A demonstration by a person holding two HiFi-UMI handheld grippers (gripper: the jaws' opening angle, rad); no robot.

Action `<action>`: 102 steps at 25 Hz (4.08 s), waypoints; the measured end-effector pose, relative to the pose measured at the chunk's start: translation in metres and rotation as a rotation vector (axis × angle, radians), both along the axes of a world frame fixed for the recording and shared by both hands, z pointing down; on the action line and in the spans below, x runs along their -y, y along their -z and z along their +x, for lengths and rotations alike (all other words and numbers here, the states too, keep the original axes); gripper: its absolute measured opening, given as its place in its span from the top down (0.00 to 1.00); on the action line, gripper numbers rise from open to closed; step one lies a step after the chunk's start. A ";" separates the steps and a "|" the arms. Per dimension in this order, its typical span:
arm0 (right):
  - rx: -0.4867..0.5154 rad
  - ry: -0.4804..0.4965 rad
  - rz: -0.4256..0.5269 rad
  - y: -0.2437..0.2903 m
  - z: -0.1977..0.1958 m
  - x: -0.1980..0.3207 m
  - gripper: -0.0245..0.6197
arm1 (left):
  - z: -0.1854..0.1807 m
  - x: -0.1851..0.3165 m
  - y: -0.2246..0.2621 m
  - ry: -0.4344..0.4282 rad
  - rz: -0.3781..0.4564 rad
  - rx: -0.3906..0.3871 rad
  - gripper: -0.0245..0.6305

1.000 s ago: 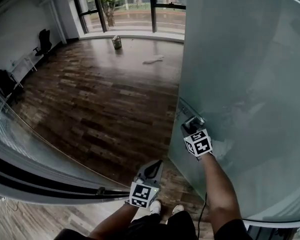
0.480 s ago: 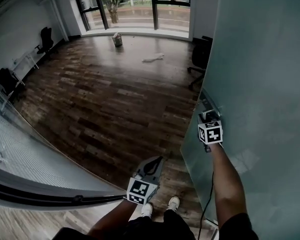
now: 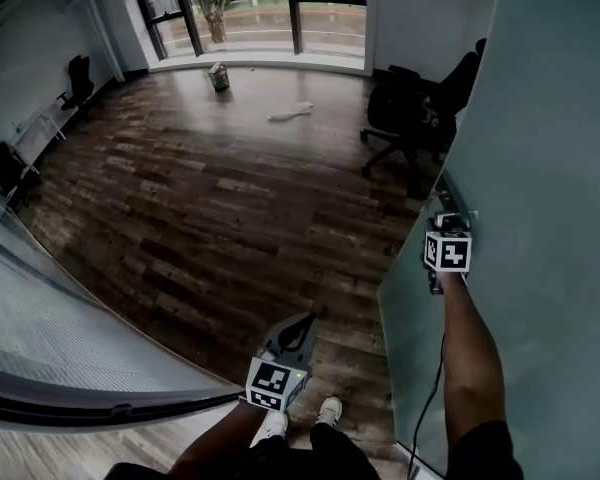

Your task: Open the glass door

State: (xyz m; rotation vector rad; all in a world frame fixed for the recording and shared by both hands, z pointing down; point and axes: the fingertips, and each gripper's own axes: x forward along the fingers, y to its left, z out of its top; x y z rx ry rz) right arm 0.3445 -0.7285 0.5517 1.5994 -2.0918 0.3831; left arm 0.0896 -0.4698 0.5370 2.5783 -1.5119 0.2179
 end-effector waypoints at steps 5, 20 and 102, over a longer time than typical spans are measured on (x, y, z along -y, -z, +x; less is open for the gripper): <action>-0.003 -0.084 -0.013 -0.004 0.069 0.020 0.94 | 0.019 0.012 -0.010 -0.008 -0.031 -0.003 0.96; -0.016 -0.279 -0.017 -0.007 0.220 0.047 0.94 | 0.047 0.034 -0.042 0.004 -0.075 0.035 0.96; 0.055 -0.121 0.441 0.078 -0.103 -0.954 0.94 | -0.021 -0.676 0.060 -0.052 0.090 -0.035 0.96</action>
